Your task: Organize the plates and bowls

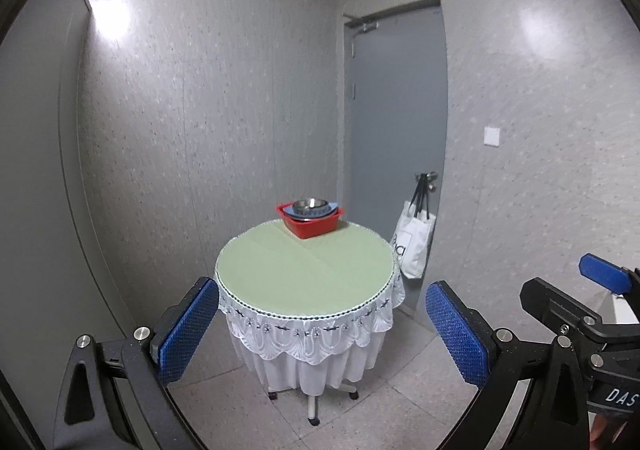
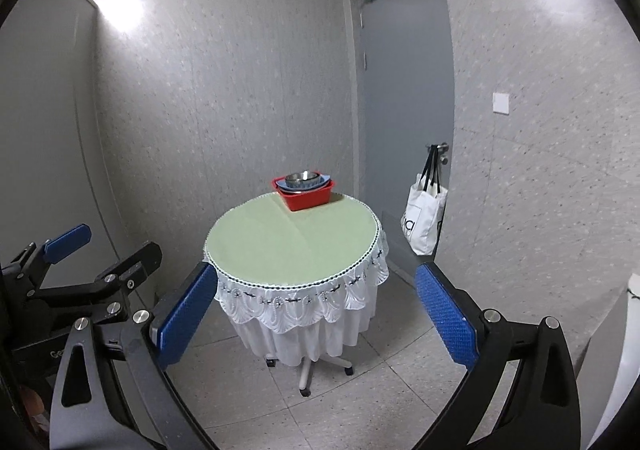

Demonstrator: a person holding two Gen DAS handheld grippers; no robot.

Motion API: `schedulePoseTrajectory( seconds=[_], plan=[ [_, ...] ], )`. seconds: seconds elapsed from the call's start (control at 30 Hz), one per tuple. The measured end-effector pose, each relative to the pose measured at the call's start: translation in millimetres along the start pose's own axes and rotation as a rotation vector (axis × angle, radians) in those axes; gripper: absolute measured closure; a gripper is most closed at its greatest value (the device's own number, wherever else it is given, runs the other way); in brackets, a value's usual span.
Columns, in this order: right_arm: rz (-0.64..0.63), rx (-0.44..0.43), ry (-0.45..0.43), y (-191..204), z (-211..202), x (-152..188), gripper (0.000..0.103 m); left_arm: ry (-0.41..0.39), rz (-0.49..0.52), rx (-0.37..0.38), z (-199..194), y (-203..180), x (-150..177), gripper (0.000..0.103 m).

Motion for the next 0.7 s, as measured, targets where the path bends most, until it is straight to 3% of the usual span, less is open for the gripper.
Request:
schedulePoseTrajectory(
  seconds=[0.23, 0.47, 0.7],
  plan=[
    [0.025, 0.055, -0.047, 41, -84, 19, 0.001, -0.047, 0.019, 0.019, -108, 33, 29, 0.001],
    [0.057, 0.075, -0.038, 89, -149, 44, 0.001, -0.036, 0.038, 0.032, -202, 74, 57, 0.001],
    [0.061, 0.105, -0.039, 118, -196, 55, 0.000, -0.050, 0.029, 0.049, -269, 95, 62, 0.001]
  ],
)
Point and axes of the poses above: each gripper's, at about its wrist camera, not at the fingertips, and z roughly the way its jaws point, y to its left, x to its underside, the point moved 4 cm from there along z, roughly the way its jaws point, and after that the axes turned 10 degrees about -z, right-handed, at the moved point
